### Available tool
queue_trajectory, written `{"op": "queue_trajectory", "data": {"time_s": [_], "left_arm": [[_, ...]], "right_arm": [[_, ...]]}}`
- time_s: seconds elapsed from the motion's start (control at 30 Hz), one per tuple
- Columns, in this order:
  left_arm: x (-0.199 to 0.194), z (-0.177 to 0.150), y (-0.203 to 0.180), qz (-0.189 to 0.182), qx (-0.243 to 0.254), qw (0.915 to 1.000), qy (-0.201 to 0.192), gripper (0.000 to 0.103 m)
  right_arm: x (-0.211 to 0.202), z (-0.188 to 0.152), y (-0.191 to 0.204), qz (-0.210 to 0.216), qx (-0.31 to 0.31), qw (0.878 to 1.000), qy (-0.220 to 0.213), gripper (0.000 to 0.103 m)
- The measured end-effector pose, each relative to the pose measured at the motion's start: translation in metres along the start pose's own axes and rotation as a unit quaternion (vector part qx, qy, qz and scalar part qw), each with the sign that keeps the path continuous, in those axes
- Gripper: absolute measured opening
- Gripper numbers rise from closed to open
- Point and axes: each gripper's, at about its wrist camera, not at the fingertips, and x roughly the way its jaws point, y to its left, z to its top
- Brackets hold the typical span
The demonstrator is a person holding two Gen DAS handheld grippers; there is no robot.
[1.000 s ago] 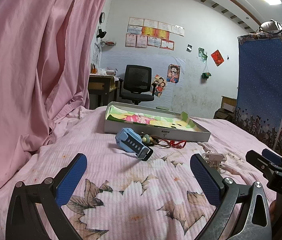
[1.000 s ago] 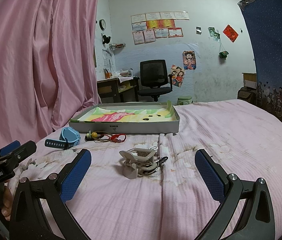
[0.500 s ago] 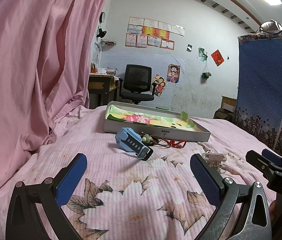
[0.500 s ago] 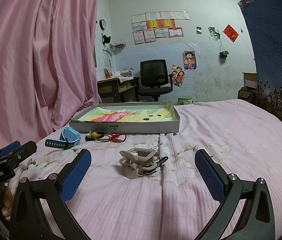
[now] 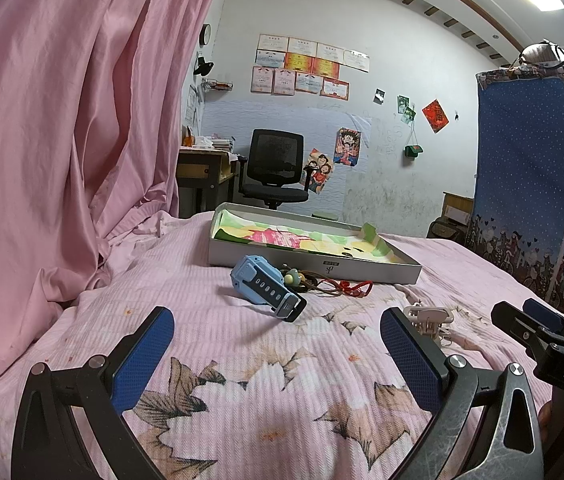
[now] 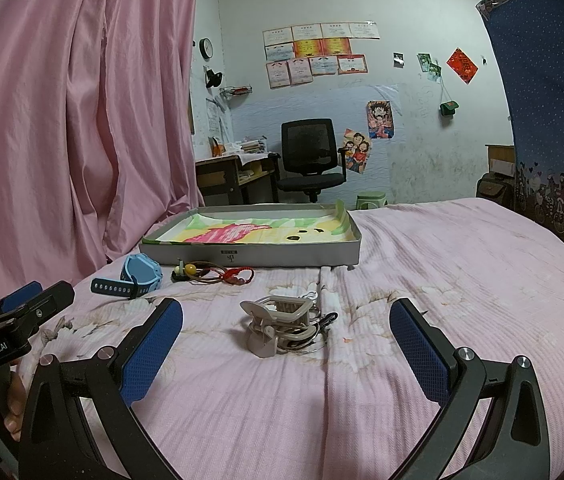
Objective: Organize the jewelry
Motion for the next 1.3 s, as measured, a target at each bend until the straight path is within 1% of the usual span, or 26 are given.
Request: {"op": "queue_trajectory", "data": {"time_s": [1.0,1.13,1.17,1.3], "left_arm": [[0.0,0.0,0.0,0.0,-0.001,1.0,0.001,0.103],[0.0,0.0,0.0,0.0,-0.001,1.0,0.001,0.103],[0.0,0.0,0.0,0.002,-0.002,1.0,0.0,0.103],[-0.006,0.004,0.0,0.007,-0.002,1.0,-0.005,0.103]], "right_arm": [[0.0,0.0,-0.003,0.0,0.001,1.0,0.0,0.102],[-0.002,0.002,0.001,0.001,0.0,1.0,-0.006,0.102],[-0.003,0.003,0.008,0.002,0.0,1.0,-0.007,0.102],[-0.008,0.008,0.013,0.004,0.0,1.0,-0.02,0.102]]}}
